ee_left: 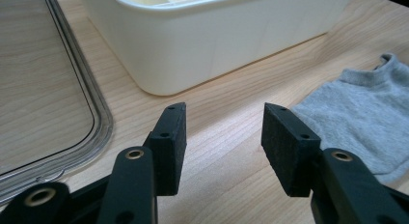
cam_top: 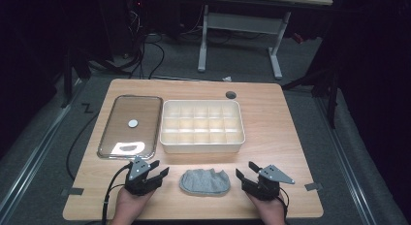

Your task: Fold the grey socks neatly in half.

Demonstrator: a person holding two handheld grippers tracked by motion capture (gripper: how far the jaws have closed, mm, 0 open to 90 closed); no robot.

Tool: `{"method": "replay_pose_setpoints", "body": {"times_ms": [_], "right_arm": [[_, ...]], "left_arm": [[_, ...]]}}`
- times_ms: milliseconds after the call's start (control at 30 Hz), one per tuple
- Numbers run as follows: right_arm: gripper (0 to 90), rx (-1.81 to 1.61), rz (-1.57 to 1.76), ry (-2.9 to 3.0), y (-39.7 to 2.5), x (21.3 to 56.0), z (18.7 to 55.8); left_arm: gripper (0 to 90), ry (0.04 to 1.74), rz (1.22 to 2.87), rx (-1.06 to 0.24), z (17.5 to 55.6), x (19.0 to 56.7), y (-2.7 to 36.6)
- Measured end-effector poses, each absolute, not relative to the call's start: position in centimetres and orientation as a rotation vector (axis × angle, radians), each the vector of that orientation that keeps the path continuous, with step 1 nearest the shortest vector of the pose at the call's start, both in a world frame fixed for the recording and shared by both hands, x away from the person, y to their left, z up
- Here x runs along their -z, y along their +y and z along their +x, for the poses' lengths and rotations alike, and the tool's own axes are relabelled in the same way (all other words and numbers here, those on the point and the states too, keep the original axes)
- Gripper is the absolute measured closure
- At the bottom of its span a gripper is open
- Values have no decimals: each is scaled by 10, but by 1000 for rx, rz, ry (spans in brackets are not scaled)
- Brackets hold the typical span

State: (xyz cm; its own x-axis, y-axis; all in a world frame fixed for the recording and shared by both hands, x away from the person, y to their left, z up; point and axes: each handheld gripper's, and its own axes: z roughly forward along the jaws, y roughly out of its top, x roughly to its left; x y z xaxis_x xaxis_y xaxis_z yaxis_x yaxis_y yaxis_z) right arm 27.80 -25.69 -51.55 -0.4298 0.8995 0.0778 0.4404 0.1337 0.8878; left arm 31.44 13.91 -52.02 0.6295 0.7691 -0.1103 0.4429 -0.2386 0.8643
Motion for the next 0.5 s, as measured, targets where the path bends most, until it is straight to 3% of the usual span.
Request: {"method": "replay_pose_setpoints", "body": {"times_ms": [500], "right_arm": [[389,-1250,1310,1941,-262,517,276]], "left_arm": [[489,911,1940,-392,309,527,125]]}}
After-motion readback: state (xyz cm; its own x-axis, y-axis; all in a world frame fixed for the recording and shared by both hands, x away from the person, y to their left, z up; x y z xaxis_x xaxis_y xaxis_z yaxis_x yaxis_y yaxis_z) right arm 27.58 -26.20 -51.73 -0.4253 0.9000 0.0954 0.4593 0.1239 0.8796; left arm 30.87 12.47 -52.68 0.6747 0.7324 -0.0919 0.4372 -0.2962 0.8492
